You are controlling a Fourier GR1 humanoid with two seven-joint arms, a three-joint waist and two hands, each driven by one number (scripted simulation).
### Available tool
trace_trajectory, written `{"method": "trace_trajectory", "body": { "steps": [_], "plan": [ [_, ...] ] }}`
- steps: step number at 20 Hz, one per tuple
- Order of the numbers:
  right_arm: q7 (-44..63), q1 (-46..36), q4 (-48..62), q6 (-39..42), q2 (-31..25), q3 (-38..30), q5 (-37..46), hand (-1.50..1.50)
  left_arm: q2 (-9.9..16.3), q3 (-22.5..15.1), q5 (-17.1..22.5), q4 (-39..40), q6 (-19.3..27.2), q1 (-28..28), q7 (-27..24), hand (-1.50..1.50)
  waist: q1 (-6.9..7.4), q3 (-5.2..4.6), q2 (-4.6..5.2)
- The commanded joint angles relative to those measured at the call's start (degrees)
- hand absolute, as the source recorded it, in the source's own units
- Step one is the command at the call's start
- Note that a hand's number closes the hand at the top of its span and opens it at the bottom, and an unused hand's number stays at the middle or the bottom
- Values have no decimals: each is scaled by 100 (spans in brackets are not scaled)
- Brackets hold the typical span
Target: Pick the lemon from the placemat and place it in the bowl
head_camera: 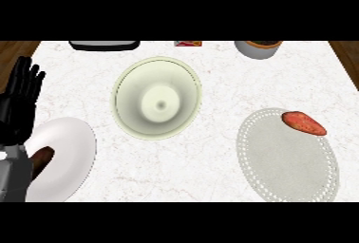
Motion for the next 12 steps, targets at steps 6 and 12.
{"method": "trace_trajectory", "body": {
  "steps": [6,12],
  "plan": [
    [1416,-369,-772,575,1255,426,-154,150,-161,-149,-79,-129,92,-44,107,0,-7,2,17],
    [2326,-29,-1474,594,2273,735,-229,150,-31,-39,-30,-290,24,126,256,0,-14,5,0]
  ]
}}
